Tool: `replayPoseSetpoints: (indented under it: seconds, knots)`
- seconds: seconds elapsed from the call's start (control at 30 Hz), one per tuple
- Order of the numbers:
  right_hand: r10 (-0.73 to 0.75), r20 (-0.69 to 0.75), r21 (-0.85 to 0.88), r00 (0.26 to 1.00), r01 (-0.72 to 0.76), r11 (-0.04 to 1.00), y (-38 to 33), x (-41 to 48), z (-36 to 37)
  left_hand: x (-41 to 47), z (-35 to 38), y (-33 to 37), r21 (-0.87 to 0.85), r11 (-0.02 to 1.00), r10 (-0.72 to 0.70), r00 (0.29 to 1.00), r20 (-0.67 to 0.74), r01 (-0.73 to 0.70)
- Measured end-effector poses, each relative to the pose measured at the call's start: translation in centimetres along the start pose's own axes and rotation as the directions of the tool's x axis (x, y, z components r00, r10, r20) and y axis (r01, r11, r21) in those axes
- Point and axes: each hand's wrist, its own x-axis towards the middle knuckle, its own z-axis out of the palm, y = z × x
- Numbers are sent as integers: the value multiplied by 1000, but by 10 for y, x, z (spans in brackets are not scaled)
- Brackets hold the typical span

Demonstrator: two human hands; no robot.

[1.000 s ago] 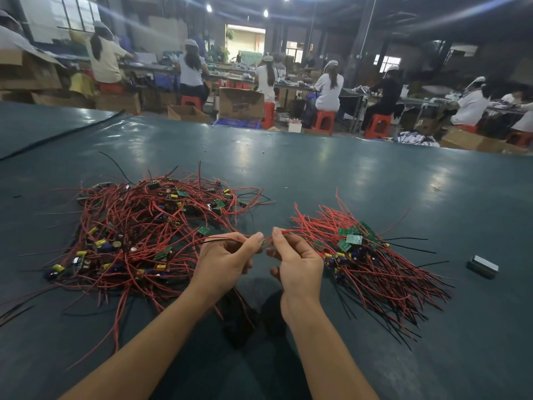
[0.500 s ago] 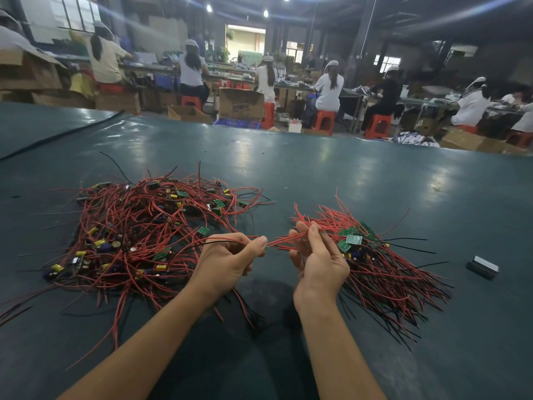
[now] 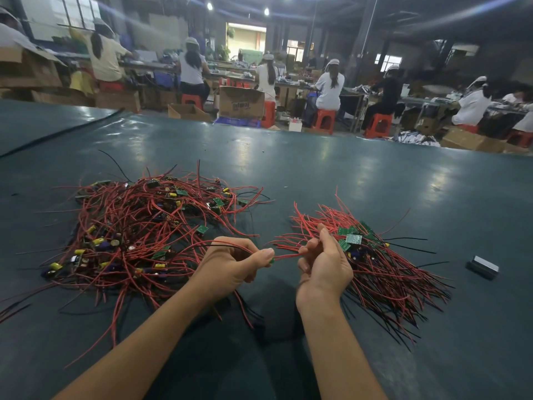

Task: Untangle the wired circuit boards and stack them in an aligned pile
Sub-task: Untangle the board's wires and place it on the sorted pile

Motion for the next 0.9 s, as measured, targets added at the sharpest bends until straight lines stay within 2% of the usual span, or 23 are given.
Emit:
replayPoseSetpoints:
  seconds: [0.13,0.23,0.3,0.4,0.47,0.57,0.63,0.73,0.9]
  knots:
    - [-38,-20,-8,999,37,999,2,3,-3,-2,1,3,-4,1000,-17,1000,19,17]
    - [-68,16,-50,998,69,996,2,5,-3,-3,4,2,-28,999,-26,1000,-10,26]
    - [-52,96,-129,994,64,990,3,4,-2,-1,5,0,-66,998,-29,997,-75,24]
    - [56,233,-294,971,16,956,11,-4,1,1,4,-1,-116,993,-42,986,-161,23]
    - [81,334,-399,939,63,915,19,-13,4,2,3,-1,-115,993,-40,985,-170,20]
    - [58,445,-413,893,147,899,28,-23,6,3,2,-3,-80,997,-20,988,-153,7]
    - [45,436,-405,899,151,902,28,-23,5,4,1,-4,-59,998,-9,990,-139,0]
    - [79,355,-419,932,83,904,23,-15,3,4,0,-6,-19,1000,5,994,-111,-7]
    - [72,213,-328,974,2,945,9,4,-3,5,-2,-4,18,1000,15,997,-82,-14]
